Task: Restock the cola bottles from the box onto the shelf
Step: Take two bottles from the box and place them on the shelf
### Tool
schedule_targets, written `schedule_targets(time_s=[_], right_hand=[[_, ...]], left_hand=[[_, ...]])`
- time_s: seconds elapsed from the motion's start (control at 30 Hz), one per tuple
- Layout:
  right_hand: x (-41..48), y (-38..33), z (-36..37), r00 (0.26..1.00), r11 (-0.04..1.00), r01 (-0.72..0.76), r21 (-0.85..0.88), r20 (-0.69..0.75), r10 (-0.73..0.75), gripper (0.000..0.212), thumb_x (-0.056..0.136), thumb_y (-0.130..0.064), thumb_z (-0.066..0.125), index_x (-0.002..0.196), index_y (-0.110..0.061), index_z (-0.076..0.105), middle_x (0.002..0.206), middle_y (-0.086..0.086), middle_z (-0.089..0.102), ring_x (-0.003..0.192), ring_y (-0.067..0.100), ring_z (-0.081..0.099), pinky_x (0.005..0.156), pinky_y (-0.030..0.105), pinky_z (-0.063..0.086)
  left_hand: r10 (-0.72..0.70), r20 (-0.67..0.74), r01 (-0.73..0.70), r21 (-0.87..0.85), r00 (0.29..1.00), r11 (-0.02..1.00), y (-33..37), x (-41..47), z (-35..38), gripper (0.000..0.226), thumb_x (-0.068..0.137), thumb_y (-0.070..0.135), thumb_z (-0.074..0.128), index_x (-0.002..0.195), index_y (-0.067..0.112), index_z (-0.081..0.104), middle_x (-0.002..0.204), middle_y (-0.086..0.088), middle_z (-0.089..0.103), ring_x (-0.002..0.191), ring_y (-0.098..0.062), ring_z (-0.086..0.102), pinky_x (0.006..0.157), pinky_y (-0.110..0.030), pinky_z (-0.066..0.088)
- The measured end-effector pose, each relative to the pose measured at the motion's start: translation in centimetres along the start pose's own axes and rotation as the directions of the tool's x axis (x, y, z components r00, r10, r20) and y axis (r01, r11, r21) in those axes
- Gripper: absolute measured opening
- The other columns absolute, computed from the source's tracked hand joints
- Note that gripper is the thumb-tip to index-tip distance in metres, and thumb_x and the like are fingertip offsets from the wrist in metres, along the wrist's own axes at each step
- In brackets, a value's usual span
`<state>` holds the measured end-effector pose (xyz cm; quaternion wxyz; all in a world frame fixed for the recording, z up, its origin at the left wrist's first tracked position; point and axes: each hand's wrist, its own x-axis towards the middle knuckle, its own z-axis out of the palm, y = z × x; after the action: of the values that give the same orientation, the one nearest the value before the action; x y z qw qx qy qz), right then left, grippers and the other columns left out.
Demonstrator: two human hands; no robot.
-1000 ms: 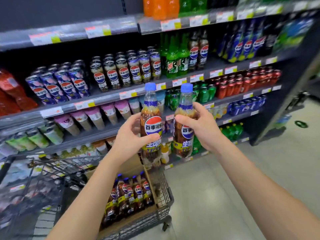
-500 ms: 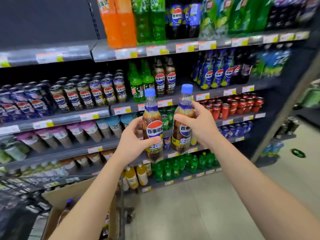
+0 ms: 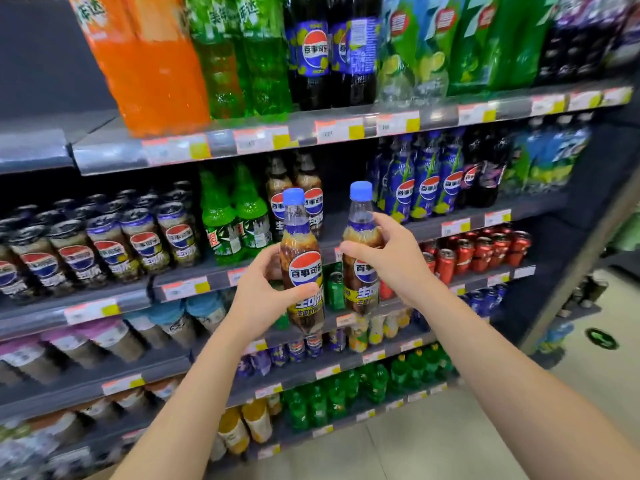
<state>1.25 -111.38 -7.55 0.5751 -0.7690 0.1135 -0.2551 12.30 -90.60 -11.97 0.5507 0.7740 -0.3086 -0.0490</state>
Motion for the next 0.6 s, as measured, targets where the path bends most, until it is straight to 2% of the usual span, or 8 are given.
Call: schedule_targets(time_s=[0.07,0.2,0.33,0.5,0.6], right_hand=[[3.0,0.8,0.2,1.000,1.000,-0.016,0.012,0.006,0.016,0.050,0.081,-0.025,0.084,0.126,-0.028,0.062,0.106,-0.007,0.075,0.095,0.009,0.071,0.090,0.035,0.058],[7.7,2.0,0.7,0.999,0.998,-0.048,0.040,0.022,0.047,0.049,0.081,-0.023,0.084,0.125,-0.028,0.063,0.104,-0.007,0.076,0.093,0.008,0.072,0.085,0.033,0.059],[11.7,2.7,0.7,0.999,0.996,-0.041,0.081,0.037,0.038,0.043,0.082,-0.022,0.083,0.121,-0.027,0.065,0.100,-0.006,0.076,0.089,0.006,0.072,0.072,0.021,0.057],[15.7,4.2,0.1,0.998,0.996,-0.021,0.092,0.059,0.015,0.038,0.080,-0.022,0.084,0.113,-0.028,0.067,0.102,-0.005,0.077,0.093,0.012,0.073,0.083,0.033,0.061],[18.0,5.2,-0.2,0.998,0.993,-0.013,0.121,0.067,0.005,0.036,0.079,-0.024,0.086,0.110,-0.028,0.069,0.100,-0.003,0.077,0.094,0.016,0.073,0.087,0.040,0.060]], left_hand=[[-0.001,0.010,0.001,-0.008,1.000,1.000,-0.9,2.6,0.4,0.082,0.068,0.035,0.096,0.139,0.034,0.054,0.123,0.020,0.069,0.108,0.005,0.065,0.090,-0.021,0.054],[-0.016,0.036,0.016,-0.004,0.999,1.000,-1.9,6.2,0.8,0.079,0.068,0.030,0.097,0.135,0.036,0.056,0.120,0.025,0.069,0.108,0.009,0.064,0.083,-0.007,0.050],[-0.070,0.028,0.070,0.000,0.997,0.998,-3.0,8.7,1.2,0.083,0.064,0.036,0.098,0.136,0.039,0.055,0.119,0.024,0.069,0.107,0.005,0.065,0.086,-0.015,0.051],[-0.091,-0.009,0.090,-0.029,0.996,0.995,-3.2,10.0,2.6,0.081,0.065,0.030,0.098,0.134,0.037,0.057,0.114,0.020,0.073,0.103,0.001,0.070,0.082,-0.020,0.056],[-0.111,-0.034,0.110,-0.048,0.993,0.993,-3.0,10.5,3.4,0.076,0.065,0.022,0.098,0.129,0.036,0.059,0.112,0.019,0.075,0.100,-0.003,0.072,0.078,-0.016,0.056]])
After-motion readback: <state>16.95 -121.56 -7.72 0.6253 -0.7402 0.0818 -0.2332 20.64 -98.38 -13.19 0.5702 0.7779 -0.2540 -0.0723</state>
